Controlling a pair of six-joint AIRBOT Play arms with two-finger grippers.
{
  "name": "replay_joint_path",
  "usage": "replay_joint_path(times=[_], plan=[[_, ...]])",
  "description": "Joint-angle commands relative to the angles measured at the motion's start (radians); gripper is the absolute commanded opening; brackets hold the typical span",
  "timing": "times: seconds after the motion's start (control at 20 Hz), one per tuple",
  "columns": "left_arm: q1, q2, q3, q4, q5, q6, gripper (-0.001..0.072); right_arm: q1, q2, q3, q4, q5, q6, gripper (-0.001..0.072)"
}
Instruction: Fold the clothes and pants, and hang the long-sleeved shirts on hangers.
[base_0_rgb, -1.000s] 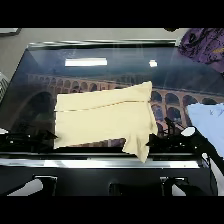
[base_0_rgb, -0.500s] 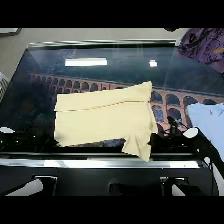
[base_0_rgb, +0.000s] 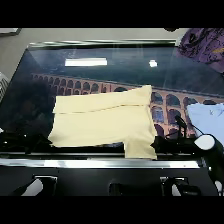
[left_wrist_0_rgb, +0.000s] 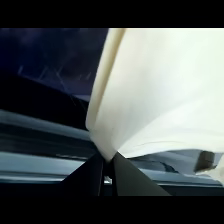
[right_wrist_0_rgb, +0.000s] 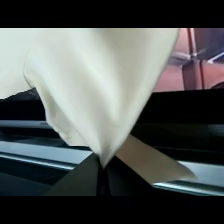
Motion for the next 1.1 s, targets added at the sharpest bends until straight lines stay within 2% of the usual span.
replay_joint_path(times=[0.0, 0.1, 0.2, 0.4, 0.55, 0.75, 0.95, 1.05], plan=[[0.0, 0.128, 0.006, 0.077, -0.07, -0.074, 0.0019, 0.001, 0.212, 0.049, -0.055, 0.204, 0.13, 0.0035], [-0.003, 0.157, 0.013, 0.08, -0.069, -0.076, 0.0019, 0.001, 0.243, 0.131, -0.13, 0.257, 0.145, 0.0035], [-0.033, 0.156, 0.048, 0.08, -0.043, -0.073, 0.0018, 0.001, 0.201, 0.233, -0.194, 0.241, 0.128, 0.0035], [-0.148, 0.115, 0.158, 0.087, 0.158, -0.064, 0.0017, 0.001, -0.079, 0.383, -0.21, 0.148, -0.006, 0.0035], [-0.234, -0.016, 0.23, 0.095, 0.288, -0.064, 0.0017, 0.002, -0.34, 0.474, -0.201, 0.059, -0.083, 0.0035], [-0.303, -0.253, 0.347, 0.102, 0.373, -0.064, 0.0017, 0.085, -0.63, 0.676, -0.211, -0.026, -0.125, 0.0036], [-0.323, -0.447, 0.518, 0.113, 0.385, -0.057, 0.0017, 0.182, -0.85, 0.903, -0.383, -0.066, -0.056, 0.0036], [-0.324, -0.513, 0.596, 0.113, 0.384, -0.057, 0.0017, 0.188, -0.916, 0.982, -0.394, -0.073, -0.049, 0.0036]])
